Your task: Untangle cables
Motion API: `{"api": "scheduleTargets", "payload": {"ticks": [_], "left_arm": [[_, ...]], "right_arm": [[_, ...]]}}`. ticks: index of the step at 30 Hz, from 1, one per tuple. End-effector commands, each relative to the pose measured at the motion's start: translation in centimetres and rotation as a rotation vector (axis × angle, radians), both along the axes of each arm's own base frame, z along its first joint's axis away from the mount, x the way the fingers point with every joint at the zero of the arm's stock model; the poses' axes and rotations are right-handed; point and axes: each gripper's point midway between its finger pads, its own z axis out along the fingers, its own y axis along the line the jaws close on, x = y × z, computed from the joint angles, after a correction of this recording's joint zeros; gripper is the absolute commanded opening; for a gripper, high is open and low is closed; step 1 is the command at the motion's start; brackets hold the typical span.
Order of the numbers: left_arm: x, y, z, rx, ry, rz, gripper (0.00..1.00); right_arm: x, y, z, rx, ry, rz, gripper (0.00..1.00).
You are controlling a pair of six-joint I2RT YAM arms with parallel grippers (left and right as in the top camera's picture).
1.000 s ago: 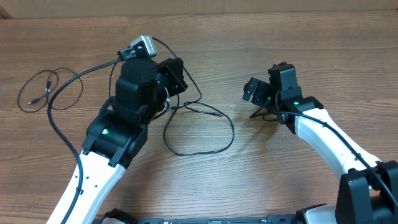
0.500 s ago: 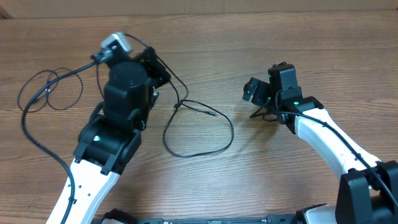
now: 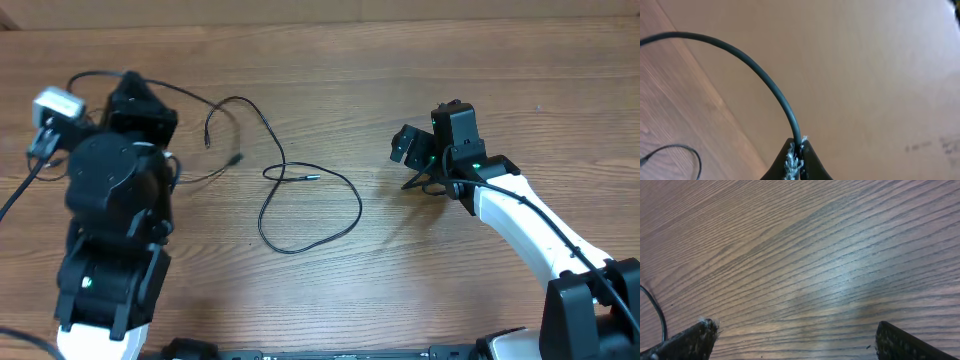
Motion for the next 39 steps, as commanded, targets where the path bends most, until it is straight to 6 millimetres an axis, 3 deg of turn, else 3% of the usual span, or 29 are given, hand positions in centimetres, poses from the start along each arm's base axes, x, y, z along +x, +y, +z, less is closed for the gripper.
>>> {"api": "scheduleTargets", "payload": {"ticks": [1,6,11,15,16,20,24,30,39], "left_arm": [[-0.7,1.9,-0.7,0.026,0.041,0.094,0.04],[-0.3,3.9,-5.7,0.112,0.257,0.229,0.04],[1.1,3.7,-12.3,0.191,0.522,0.223,0.04],[1.2,3.6,-17.7,0.254,0.75,0.205,0.07],[1.0,3.6,-18.8,0.269,0.804,0.202,0.17],[0.0,3.1,-23.5,0.296,1.014,0.147,0.76],[-1.0,1.0,-27.7,0.238,1.186,0.021,0.97],[-2.2,-3.3,-33.2,0.059,1.383,-0.189,1.0],[-3.0,-5.2,-39.5,-0.037,1.574,-0.26,1.0]], "right_arm": [[0.2,0.0,0.2,-0.004,-0.01,-0.005,1.0],[0.2,0.0,0.2,-0.004,-0.01,-0.005,1.0],[0.2,0.0,0.2,-0.004,-0.01,-0.005,1.0],[0.1,0.0,0.2,-0.004,-0.009,-0.005,1.0],[0.2,0.0,0.2,-0.004,-0.009,-0.005,1.0],[0.2,0.0,0.2,-0.004,-0.009,-0.005,1.0],[0.2,0.0,0.2,-0.004,-0.009,-0.005,1.0],[0.2,0.0,0.2,-0.004,-0.009,-0.005,1.0],[0.2,0.0,0.2,-0.004,-0.009,-0.005,1.0]]}}
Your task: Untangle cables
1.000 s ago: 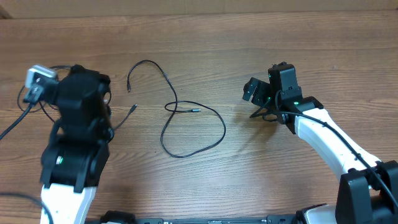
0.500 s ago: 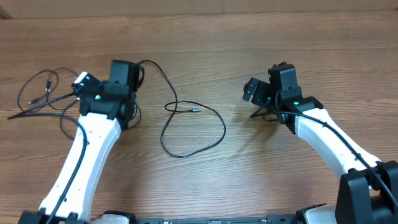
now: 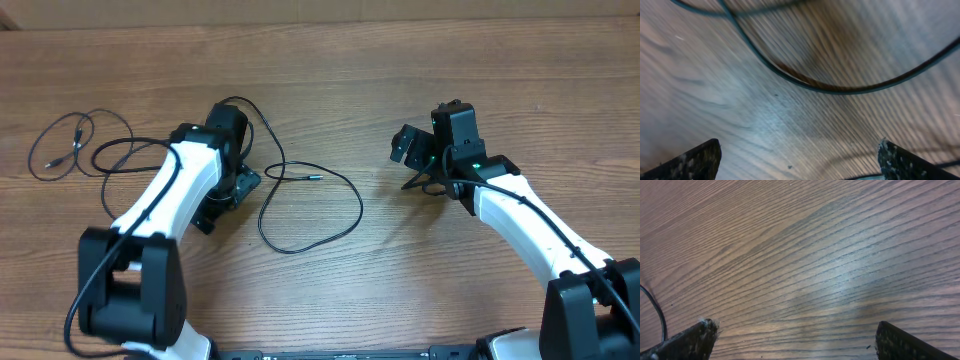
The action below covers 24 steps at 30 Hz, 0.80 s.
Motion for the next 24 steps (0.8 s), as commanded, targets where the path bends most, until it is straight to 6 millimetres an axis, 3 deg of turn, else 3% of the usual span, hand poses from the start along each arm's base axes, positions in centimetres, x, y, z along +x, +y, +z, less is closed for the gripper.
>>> {"api": "scheduleTargets", "payload": {"ticks": [1,9,24], "left_arm": [[-0.2,-1.0,-1.9,-0.06,0.058,0.01,0.99],[0.8,-2.0,-5.3,-0.102,0.079,0.015,0.99],[1.0,-2.2,-5.5,-0.11,0.074,0.015,1.0]], "right_arm": [[0.2,0.0,0.2,-0.004,-0.009,-0.005,1.0],[0.2,0.0,0.2,-0.004,-0.009,-0.005,1.0],[0.2,0.0,0.2,-0.004,-0.009,-0.005,1.0]]}}
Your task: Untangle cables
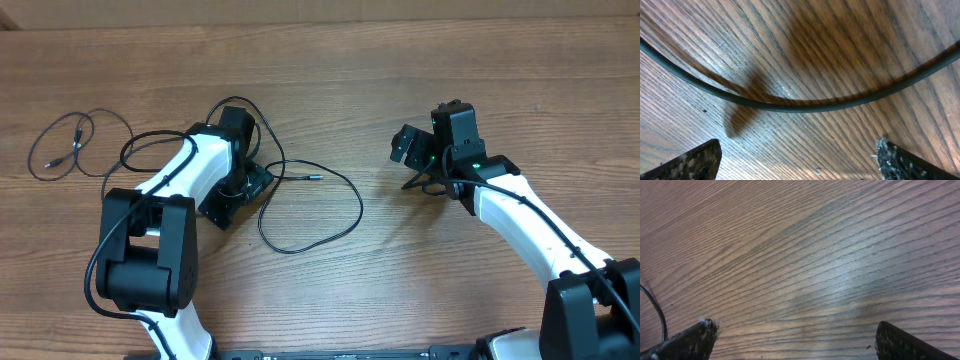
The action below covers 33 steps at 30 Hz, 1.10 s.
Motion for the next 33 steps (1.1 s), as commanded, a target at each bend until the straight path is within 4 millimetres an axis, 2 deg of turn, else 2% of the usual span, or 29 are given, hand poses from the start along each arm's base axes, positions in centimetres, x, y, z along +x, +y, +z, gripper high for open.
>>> {"api": "scheduleTargets", "payload": {"ticks": [1,12,13,15,16,19,24,29,33], "left_arm": [[-0.6,0.1,-1.4,0.002,0.046,0.003,0.99],[1.5,1.2,-1.5,0.072,-0.043,-0.003,1.0],[2.0,1.9,-1.4,0.113,-0.064,-0.027,0.71],[2.4,2.6,-1.2,0.145,-0.076,-0.06,0.49],[2.4,2.8,-1.2,0.144,-0.078,-0.053,0.43],[2.3,3.4,-1.2,0.124,-0.067,-0.025,0.04],[3.2,2.8,-0.3,-0.068,-0.092,0.006,0.04],[2.9,4.7,2.7,-0.092,-0.132,0.065,0.04],[2.3,5.3,4.4,-0.083,-0.147,0.077,0.04]], "right_arm": [[0.2,0.0,0.2,-0.004,-0.01,-0.005,1.0],[0.2,0.0,0.2,-0.004,-0.01,-0.005,1.0],[0.2,0.0,0.2,-0.004,-0.01,-0.005,1.0],[0.2,0.0,0.2,-0.004,-0.01,-0.005,1.0],[0.2,0.0,0.2,-0.004,-0.01,-0.005,1.0],[0.2,0.0,0.2,-0.004,-0.01,-0.005,1.0],[0.2,0.0,0.2,-0.004,-0.01,-0.005,1.0],[0.2,0.0,0.2,-0.004,-0.009,-0.005,1.0],[0.2,0.0,0.2,-0.004,-0.01,-0.005,1.0]]}}
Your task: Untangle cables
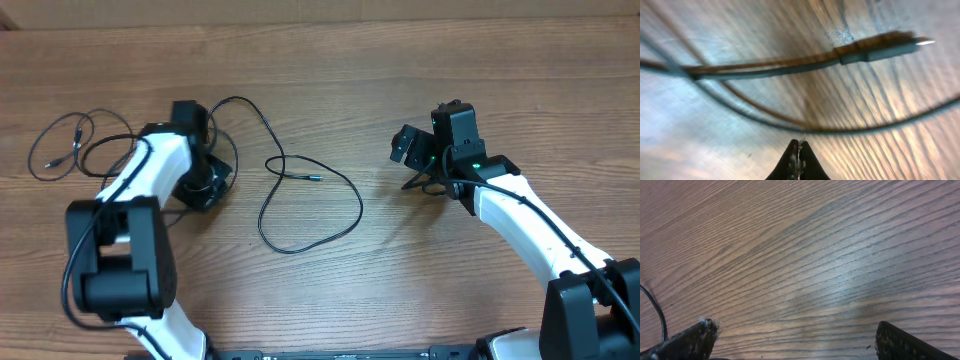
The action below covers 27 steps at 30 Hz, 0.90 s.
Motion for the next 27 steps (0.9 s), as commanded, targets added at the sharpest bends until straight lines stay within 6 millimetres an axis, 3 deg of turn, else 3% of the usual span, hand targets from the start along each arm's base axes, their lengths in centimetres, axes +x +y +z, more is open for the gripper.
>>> {"api": "scheduleTargets", "payload": {"ticks": [1,3,4,5,7,9,12,18,22,27], "left_arm": [[0.4,0.1,3.2,0.001,-0.076,-0.013,0.04],[0.3,0.5,3.4,0.019,-0.079,-0.007,0.11],[0.3,0.7,3.4,0.024,-0.08,-0.004,0.32],[0.4,0.9,3.4,0.03,-0.081,0.005,0.46],[0.2,1.3,3.2,0.046,-0.072,0.049,0.51],[0.1,1.4,2.9,0.052,-0.06,0.106,0.7],[-0.6,2.2,2.5,0.094,-0.036,0.262,0.76],[-3.2,4.4,0.9,0.21,-0.004,0.771,0.82],[-4.0,5.5,-0.3,0.259,-0.023,0.841,0.8],[-3.4,5.9,-2.4,0.248,-0.11,0.864,0.73]], "right_arm": [[0.2,0.0,0.2,-0.004,-0.009,-0.005,1.0],[0.2,0.0,0.2,-0.004,-0.009,-0.005,1.0],[0.2,0.0,0.2,-0.004,-0.009,-0.005,1.0],[0.2,0.0,0.2,-0.004,-0.009,-0.005,1.0],[0.2,0.0,0.2,-0.004,-0.009,-0.005,1.0],[0.2,0.0,0.2,-0.004,-0.009,-0.005,1.0],[0.2,0.0,0.2,-0.004,-0.009,-0.005,1.0],[0.2,0.0,0.2,-0.004,-0.009,-0.005,1.0],[0.2,0.0,0.2,-0.004,-0.009,-0.005,1.0],[0.2,0.0,0.2,-0.004,-0.009,-0.005,1.0]]}}
